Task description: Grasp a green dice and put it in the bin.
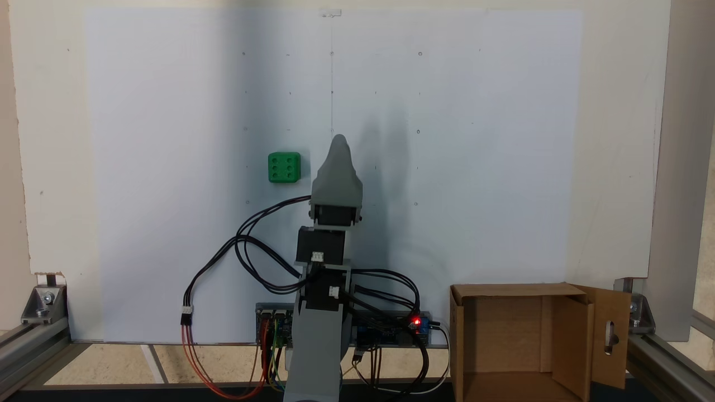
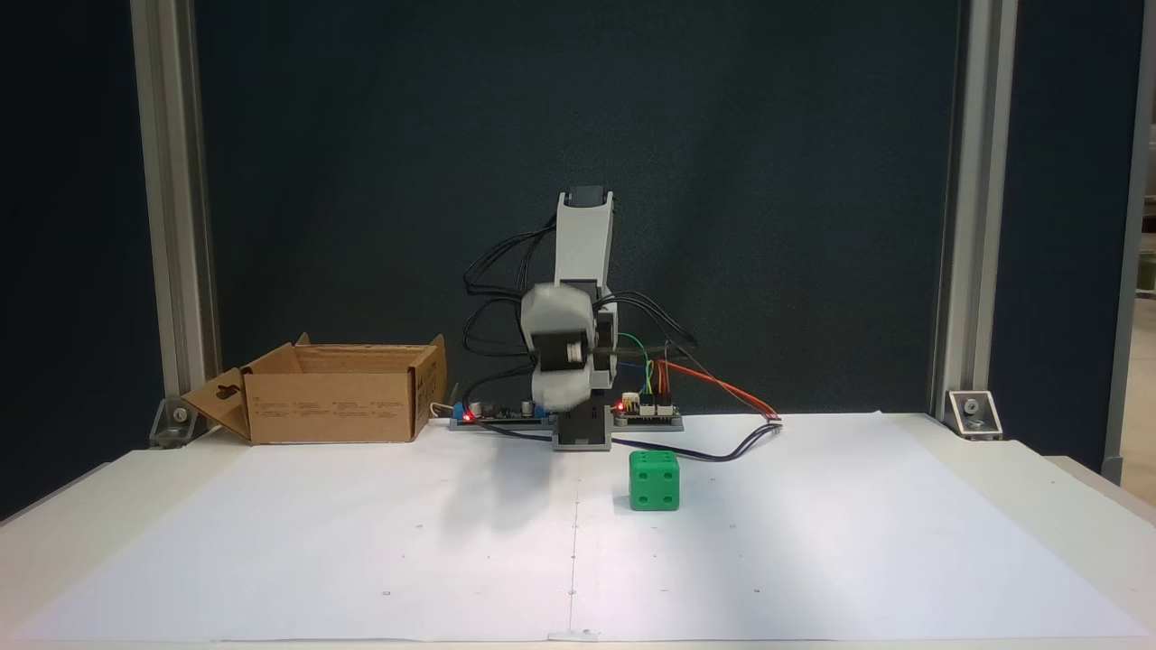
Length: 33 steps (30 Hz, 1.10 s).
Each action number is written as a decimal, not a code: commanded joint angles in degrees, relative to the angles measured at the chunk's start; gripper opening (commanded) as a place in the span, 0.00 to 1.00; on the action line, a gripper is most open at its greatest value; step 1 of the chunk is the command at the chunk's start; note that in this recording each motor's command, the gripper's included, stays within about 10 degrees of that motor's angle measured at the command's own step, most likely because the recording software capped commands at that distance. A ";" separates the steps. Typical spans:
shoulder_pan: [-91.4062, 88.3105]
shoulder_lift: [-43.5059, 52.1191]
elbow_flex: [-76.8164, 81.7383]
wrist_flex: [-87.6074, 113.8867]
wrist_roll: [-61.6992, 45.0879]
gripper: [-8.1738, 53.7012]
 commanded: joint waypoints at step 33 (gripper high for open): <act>-4.66 1.49 -68.73 129.53 1.93 0.83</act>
